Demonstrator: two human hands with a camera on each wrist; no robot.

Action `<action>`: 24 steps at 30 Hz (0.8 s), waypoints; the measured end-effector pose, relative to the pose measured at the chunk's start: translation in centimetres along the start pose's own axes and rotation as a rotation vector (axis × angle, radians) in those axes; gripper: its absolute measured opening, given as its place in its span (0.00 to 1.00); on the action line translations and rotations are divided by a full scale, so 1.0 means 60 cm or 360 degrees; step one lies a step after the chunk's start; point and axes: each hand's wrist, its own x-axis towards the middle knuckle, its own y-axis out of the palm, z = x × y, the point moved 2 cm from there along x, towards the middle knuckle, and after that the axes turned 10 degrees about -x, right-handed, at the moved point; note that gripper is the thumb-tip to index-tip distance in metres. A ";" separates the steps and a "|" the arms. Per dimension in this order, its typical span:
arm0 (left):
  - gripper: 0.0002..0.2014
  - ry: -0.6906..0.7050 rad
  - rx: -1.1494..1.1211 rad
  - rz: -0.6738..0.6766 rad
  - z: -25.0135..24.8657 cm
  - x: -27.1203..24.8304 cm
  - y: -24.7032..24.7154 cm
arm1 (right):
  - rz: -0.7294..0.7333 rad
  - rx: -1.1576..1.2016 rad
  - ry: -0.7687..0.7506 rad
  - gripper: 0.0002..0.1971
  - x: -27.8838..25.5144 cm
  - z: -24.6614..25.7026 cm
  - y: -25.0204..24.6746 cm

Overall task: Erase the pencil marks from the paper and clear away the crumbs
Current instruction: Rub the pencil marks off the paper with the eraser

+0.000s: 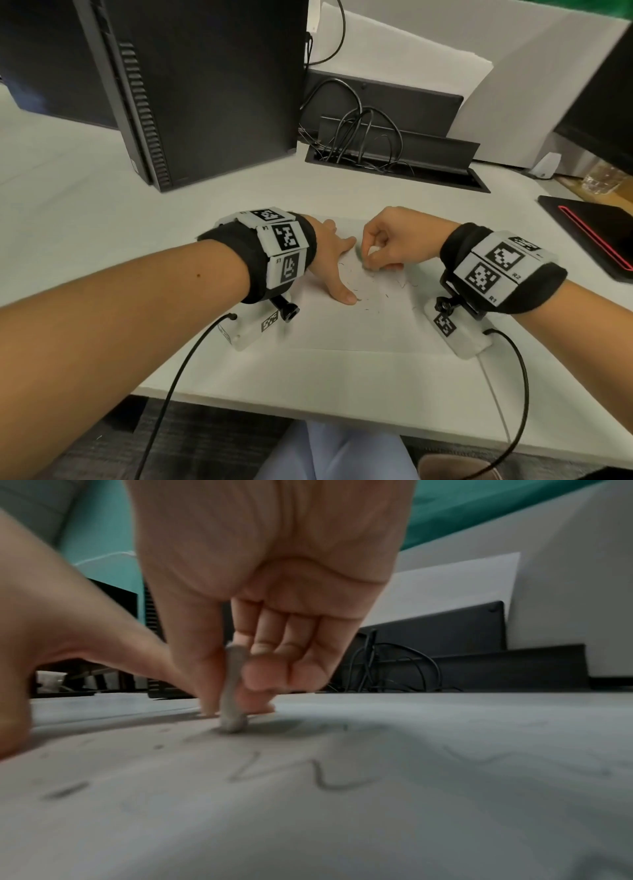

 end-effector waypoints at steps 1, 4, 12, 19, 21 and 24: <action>0.53 0.0001 -0.0007 0.0002 0.000 0.001 0.001 | 0.0079 0.0044 -0.0021 0.04 -0.002 0.004 0.005; 0.54 -0.0005 -0.0009 0.0011 0.001 0.002 0.000 | 0.0056 0.0101 0.0033 0.04 -0.001 -0.001 0.002; 0.53 -0.0003 0.0005 -0.0005 -0.001 -0.003 -0.001 | 0.0019 0.0075 0.0118 0.04 -0.007 -0.005 -0.002; 0.52 -0.0001 -0.0003 -0.0006 -0.002 -0.003 -0.002 | 0.0048 0.0113 0.0118 0.03 -0.012 -0.006 -0.002; 0.52 -0.0005 -0.0012 -0.0008 -0.004 -0.006 -0.002 | -0.0016 0.0048 0.0141 0.03 -0.010 -0.007 -0.005; 0.52 0.0002 -0.0005 -0.0002 -0.004 -0.005 0.000 | 0.0084 0.0109 0.0094 0.04 -0.014 0.000 0.005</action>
